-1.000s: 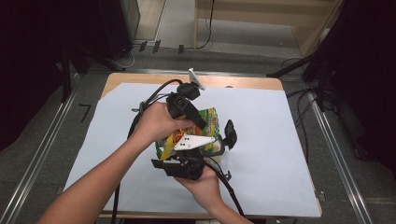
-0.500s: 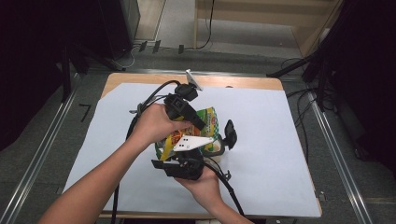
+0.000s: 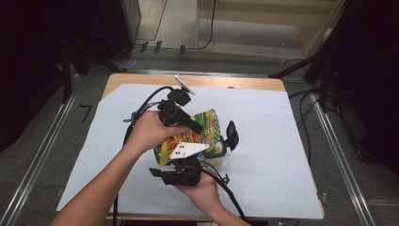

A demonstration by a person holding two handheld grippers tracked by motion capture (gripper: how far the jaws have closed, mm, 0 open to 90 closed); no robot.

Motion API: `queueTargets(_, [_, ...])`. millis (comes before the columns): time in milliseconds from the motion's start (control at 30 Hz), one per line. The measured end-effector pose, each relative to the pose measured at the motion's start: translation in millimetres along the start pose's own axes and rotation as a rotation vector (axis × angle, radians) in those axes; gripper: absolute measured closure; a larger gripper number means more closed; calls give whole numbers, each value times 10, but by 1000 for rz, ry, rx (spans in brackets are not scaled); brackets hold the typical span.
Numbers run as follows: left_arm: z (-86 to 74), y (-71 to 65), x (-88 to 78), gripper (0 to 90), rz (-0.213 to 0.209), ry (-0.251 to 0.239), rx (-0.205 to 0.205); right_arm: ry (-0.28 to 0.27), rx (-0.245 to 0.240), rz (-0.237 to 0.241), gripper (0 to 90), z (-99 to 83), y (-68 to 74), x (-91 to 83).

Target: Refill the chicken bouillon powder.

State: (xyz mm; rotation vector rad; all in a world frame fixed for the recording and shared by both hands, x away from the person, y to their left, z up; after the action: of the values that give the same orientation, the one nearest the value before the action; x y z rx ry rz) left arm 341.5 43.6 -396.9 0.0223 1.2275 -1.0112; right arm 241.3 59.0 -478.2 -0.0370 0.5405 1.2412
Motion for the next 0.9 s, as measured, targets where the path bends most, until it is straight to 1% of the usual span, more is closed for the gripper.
queueTargets(133, [-57,8,-15,831,-7,-26,17,15,-18,-6,587,-37,5,24])
queueTargets(267, [-98,20,-28,831,-11,-47,20,21,-43,-7,579,-66,7,49])
queueTargets(333, [-113,29,-35,831,-16,-54,22,25,-46,0,571,-79,17,58])
queueTargets(467, [-152,70,-42,834,-36,-75,12,26,-41,6,566,-102,13,75])
queueTargets(633, [-215,139,-28,844,-65,-94,3,42,-41,0,563,-157,-8,100])
queueTargets(733, [-237,161,-22,851,-68,-90,7,49,-52,-11,557,-192,-34,114])
queueTargets(833, [-265,171,-17,850,-68,-91,11,64,-39,-20,554,-248,-79,130])
queueTargets(900, [-284,185,-15,849,-75,-91,9,70,-41,-20,553,-272,-90,138])
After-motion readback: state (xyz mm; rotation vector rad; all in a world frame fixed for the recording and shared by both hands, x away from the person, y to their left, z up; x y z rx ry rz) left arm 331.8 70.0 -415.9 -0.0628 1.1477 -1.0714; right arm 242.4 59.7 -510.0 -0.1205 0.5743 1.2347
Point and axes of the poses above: each handheld gripper's, and its own axes: x roughly forward along the jaws, z roughly out of its top, y roughly to its left, the point moved 7 cm from there along x, roughly forward along the jaws, and after that the axes turned 2 degrees about -x, right-handed, at the moved point
